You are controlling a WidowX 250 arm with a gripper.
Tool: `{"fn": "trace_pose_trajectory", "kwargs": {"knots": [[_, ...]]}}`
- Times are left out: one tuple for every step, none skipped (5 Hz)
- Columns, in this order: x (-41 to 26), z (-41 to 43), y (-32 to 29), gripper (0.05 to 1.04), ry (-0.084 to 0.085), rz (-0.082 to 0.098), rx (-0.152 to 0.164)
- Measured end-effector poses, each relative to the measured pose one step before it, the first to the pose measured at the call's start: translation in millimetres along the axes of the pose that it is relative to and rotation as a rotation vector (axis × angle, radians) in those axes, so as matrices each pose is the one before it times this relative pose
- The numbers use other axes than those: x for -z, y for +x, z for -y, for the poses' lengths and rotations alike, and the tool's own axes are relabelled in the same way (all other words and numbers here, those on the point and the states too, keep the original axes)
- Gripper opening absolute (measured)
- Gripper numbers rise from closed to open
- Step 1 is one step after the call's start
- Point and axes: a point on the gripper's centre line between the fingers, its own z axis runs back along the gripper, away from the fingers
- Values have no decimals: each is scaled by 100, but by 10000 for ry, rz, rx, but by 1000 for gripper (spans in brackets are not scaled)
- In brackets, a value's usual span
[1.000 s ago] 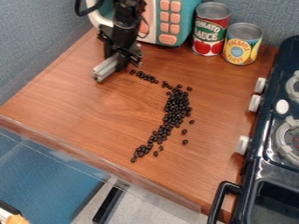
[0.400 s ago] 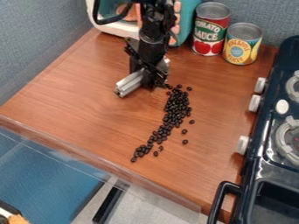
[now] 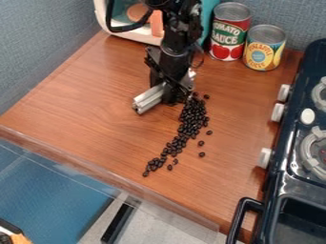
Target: Sweep into pile
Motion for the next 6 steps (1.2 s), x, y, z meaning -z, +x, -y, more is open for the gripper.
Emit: {"fn": "trace_pose_trajectory", "kwargs": {"knots": [[-155, 790, -140, 389, -88, 72, 149], [-54, 159, -25, 389, -107, -15, -190], [-75, 358, -83, 389, -259, -24, -159], [-1028, -1429, -243, 389, -116, 244, -513], [-2114, -2330, -404, 389, 86, 498, -878], [-1793, -3368, -1179, 389, 121, 196, -1529]]}}
